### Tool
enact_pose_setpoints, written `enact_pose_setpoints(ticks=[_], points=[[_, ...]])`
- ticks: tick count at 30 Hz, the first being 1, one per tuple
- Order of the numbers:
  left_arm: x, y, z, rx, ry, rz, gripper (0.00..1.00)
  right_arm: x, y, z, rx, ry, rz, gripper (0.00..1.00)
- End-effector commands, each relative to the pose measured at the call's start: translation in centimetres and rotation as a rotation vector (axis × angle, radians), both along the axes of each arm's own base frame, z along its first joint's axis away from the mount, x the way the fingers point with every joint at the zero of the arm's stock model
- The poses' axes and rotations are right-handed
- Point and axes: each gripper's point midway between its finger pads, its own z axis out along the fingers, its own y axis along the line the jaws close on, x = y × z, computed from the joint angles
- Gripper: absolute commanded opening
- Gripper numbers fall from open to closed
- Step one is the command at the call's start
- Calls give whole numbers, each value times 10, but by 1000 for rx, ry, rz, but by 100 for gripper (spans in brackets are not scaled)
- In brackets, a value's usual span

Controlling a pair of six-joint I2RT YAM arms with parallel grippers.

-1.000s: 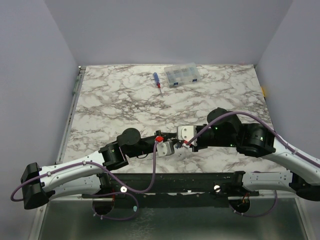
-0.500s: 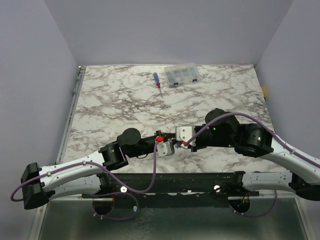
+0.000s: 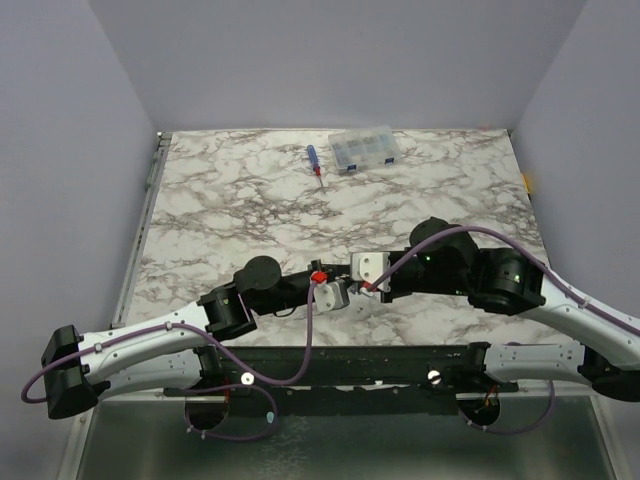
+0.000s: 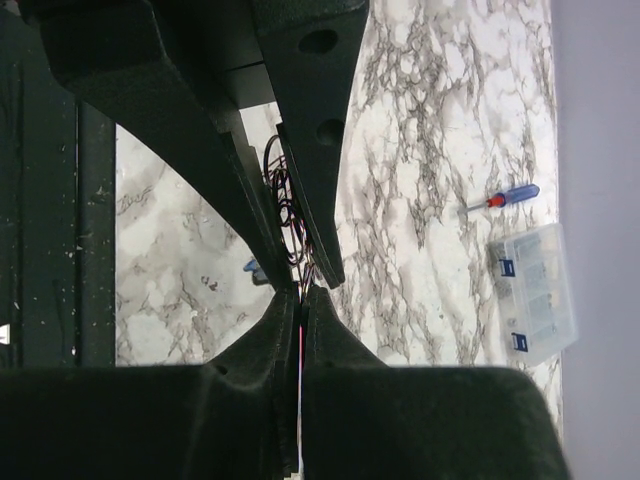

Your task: Put the keys on the keyring

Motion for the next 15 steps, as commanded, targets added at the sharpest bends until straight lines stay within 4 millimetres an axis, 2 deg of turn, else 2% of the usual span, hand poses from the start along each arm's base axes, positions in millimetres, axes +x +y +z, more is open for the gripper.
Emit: enact_pose_setpoints(ticks=[1, 2, 4, 6, 10, 12, 15], points=[[-7, -1, 10, -33, -39, -38, 4, 0, -2, 12, 45, -31, 2, 1], [-8, 0, 12, -39, -41, -43, 15, 0, -3, 15, 58, -35, 4, 1], [-10, 3, 16, -53, -38, -43, 45, -1, -5, 20, 81, -51, 8, 1], [-12, 7, 22, -67, -37, -44, 60, -2, -9, 26, 106, -72, 10, 0], [-22, 21, 37, -75, -36, -60, 69, -7, -15, 32, 150, -116, 40, 1], [-28, 28, 45, -76, -39, -75, 78, -10, -18, 34, 168, -135, 56, 0], [-34, 37, 62, -101, -47, -87, 78, -14, -21, 34, 172, -151, 80, 0]])
